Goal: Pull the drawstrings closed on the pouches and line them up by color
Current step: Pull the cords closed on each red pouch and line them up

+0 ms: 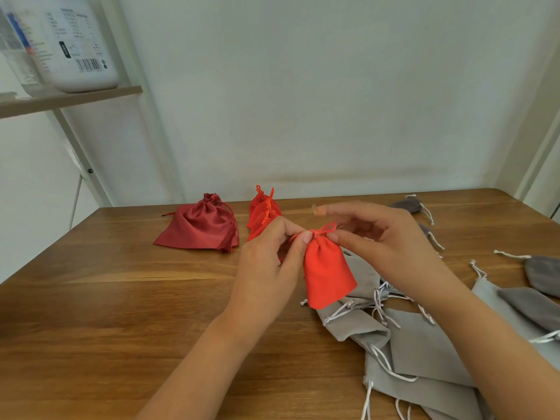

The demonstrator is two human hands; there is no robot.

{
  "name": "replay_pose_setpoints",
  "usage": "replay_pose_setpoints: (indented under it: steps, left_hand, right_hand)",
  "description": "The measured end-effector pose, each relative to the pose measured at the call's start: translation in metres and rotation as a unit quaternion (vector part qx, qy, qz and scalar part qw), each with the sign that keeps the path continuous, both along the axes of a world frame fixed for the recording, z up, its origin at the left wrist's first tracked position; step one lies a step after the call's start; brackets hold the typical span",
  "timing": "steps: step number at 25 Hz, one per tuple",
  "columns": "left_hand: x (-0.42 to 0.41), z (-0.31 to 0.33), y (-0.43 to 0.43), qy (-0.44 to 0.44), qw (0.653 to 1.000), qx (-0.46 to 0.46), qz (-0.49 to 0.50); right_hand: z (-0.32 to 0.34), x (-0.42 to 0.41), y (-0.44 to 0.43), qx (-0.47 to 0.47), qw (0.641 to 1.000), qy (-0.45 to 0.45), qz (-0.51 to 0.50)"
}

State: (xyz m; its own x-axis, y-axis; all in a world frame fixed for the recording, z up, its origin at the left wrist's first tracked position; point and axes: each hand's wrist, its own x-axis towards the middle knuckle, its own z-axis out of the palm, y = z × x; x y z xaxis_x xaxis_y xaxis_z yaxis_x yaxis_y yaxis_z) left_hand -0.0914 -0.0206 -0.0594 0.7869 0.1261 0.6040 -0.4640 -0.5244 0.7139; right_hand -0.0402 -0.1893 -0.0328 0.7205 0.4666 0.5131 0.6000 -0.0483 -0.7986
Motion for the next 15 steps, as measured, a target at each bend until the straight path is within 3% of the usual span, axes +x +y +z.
replay_pose_setpoints:
  steps: [4, 11, 15]
  left_hand:
    - [0.0004, 0.0038, -0.0013, 0.044, 0.995, -0.073, -0.042]
    - [-0.0026, 0.0102, -0.0045, 0.049, 0.991, -0.096, -0.081]
    - [-0.0027, 0.0074, -0.005, 0.047, 0.992, -0.067, -0.092]
  right_hand:
    - [0.0011, -0.0035, 0.0005, -0.015, 0.996, -0.08, -0.024]
    - [0.002, -0.0055, 0.0031, 0.037, 0.998, 0.034, -0.028]
    - [0.003, -0.0038, 0.005, 0.049, 0.995, 0.053, -0.066]
